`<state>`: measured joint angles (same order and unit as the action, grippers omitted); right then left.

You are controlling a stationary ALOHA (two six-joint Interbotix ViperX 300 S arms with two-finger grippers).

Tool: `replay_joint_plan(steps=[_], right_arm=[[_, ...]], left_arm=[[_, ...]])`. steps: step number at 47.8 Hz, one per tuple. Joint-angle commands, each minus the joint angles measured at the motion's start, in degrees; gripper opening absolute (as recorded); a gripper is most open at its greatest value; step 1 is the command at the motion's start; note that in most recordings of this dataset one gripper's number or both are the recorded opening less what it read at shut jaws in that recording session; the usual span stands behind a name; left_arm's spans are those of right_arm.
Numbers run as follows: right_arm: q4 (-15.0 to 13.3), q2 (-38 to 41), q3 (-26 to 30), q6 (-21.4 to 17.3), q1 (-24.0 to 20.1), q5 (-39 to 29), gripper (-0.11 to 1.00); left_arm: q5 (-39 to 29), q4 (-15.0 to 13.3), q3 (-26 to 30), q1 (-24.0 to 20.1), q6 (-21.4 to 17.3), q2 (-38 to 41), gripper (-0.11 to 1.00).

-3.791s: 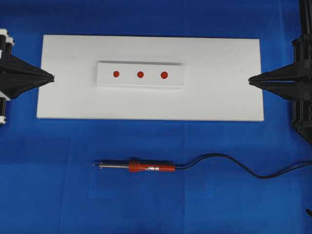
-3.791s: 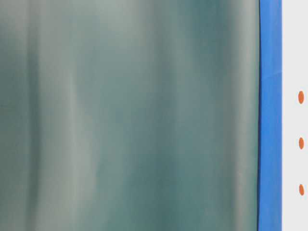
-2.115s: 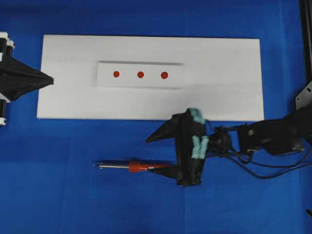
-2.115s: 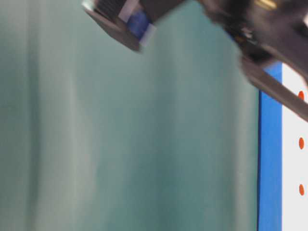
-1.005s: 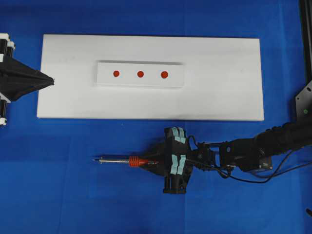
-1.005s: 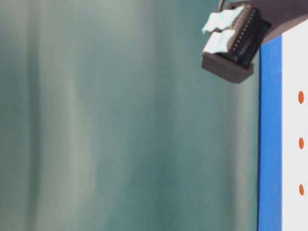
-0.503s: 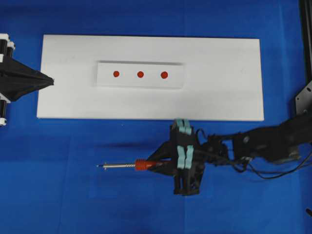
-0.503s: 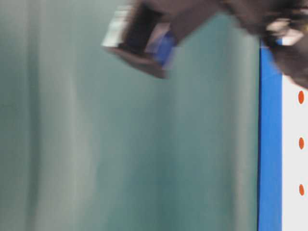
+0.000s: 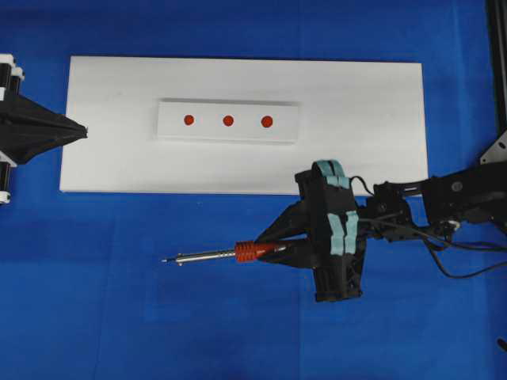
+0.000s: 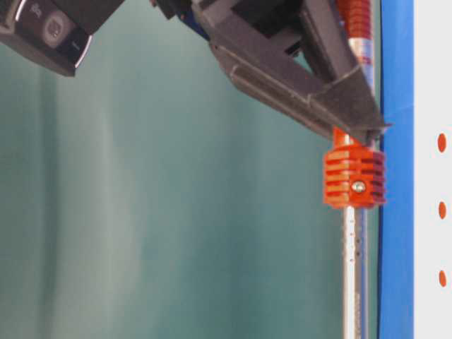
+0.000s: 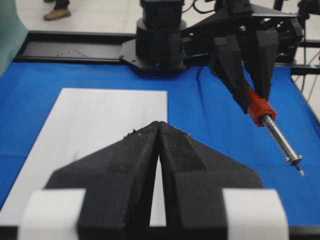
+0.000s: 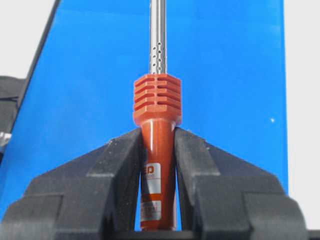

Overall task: Touch the tip of the soldering iron to the mark.
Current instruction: 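Lift the iron tip-down and carry it above the red dots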

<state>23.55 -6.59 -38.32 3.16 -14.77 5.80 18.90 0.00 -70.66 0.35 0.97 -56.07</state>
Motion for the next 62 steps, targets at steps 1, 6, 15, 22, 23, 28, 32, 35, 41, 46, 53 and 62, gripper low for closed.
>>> replay_joint_plan(steps=[1,6,15,22,23,28,32,35,41,46,53,62], right_arm=[[-0.4,-1.3,0.8,0.1,0.0,0.0,0.06],[-0.6,-1.4,0.8,0.1,0.0,0.0,0.06],[-1.7,-1.3,0.7,0.4,0.6,-0.2,0.06],[-4.8,-1.4,0.9,0.4,3.8,-2.0,0.06],[-5.4,-1.4,0.9,0.4,4.4,-2.3,0.06],[-8.1,-1.5,1.0,0.4,8.0,-4.0,0.06],[-10.8,-1.6,1.1,0.5,11.3,-5.4,0.06],[-13.4,-1.5,1.3,0.6,14.2,-6.8,0.06],[-17.5,-1.5,2.0,0.7,19.2,-8.7,0.06],[-21.2,-1.5,2.9,0.8,23.3,-10.3,0.06],[-24.7,-1.5,4.2,0.9,27.2,-12.2,0.06],[-26.2,-1.5,4.7,0.8,28.6,-13.1,0.06]], left_arm=[[0.4,0.1,0.7,0.1,0.0,0.3,0.0],[0.5,0.1,0.7,0.1,0.0,0.2,0.0],[0.5,0.1,0.7,0.1,0.0,0.2,0.0],[0.5,0.1,0.7,0.1,0.0,0.3,0.0],[0.5,0.1,0.7,0.1,0.0,0.2,0.0],[0.5,0.2,0.7,0.1,0.0,0.2,0.0],[0.5,0.1,0.7,0.1,0.0,0.3,0.0],[0.5,0.1,0.7,0.1,0.0,0.3,0.0],[0.5,0.1,0.7,0.1,0.0,0.3,0.0],[0.5,0.1,0.7,0.1,0.0,0.3,0.0],[0.5,0.1,0.7,0.1,0.0,0.3,0.0],[0.5,0.1,0.7,0.1,-0.1,0.3,0.0]])
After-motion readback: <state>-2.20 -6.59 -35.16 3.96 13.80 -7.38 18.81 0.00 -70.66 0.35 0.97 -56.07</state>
